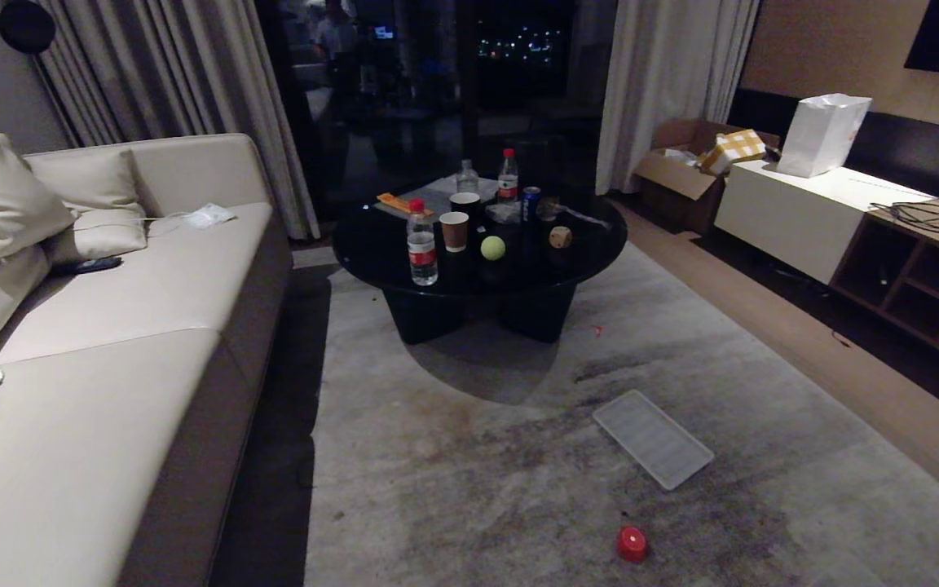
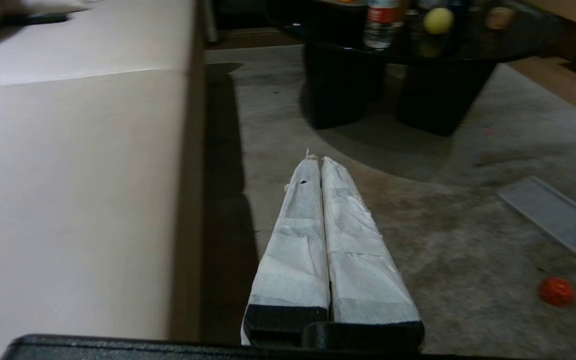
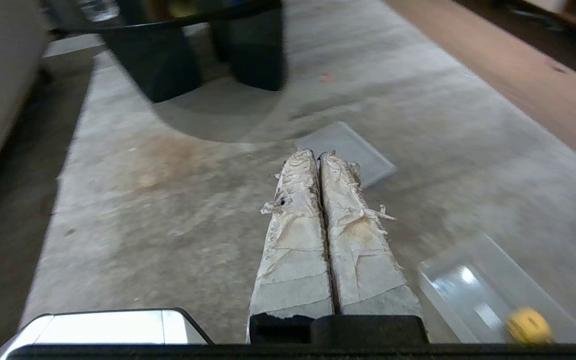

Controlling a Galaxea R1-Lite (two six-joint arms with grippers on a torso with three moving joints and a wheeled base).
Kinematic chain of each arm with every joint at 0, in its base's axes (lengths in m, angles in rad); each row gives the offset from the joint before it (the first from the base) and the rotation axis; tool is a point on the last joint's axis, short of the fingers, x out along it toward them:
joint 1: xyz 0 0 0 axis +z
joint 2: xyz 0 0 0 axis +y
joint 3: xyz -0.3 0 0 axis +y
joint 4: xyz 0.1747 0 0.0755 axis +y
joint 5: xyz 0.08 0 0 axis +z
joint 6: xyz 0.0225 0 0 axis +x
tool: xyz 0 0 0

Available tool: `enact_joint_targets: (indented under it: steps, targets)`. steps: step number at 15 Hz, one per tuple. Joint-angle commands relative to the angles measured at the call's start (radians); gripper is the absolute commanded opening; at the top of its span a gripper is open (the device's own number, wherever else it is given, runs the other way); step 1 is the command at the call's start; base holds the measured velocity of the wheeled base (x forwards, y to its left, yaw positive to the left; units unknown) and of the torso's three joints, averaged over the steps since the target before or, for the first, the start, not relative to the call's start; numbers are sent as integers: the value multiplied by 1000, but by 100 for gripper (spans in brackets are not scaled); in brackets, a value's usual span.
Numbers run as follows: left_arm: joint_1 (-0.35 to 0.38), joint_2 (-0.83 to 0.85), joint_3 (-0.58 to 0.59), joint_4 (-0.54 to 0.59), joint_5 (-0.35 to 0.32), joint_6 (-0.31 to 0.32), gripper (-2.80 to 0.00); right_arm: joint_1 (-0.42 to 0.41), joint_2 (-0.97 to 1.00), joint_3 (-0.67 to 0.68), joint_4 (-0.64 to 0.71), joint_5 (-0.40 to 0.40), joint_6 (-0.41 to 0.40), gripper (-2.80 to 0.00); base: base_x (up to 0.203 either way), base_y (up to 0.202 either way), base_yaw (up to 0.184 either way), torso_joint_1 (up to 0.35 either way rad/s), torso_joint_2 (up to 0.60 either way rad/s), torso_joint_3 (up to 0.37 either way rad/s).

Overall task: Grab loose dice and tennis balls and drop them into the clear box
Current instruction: Find toys out of the box

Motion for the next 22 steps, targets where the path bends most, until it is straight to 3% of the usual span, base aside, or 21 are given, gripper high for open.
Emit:
enact_joint_targets:
  steps: [1,22]
  targets:
    - [0,2,2,0,1,-1,-280,1,1,-1,1,0,0,-280,0,1,-103,-7,2,2]
    - [0,2,2,-2,2,-7,-280,1,1,-2,1,-3,5,-280,0,0,-2,1,1,-15]
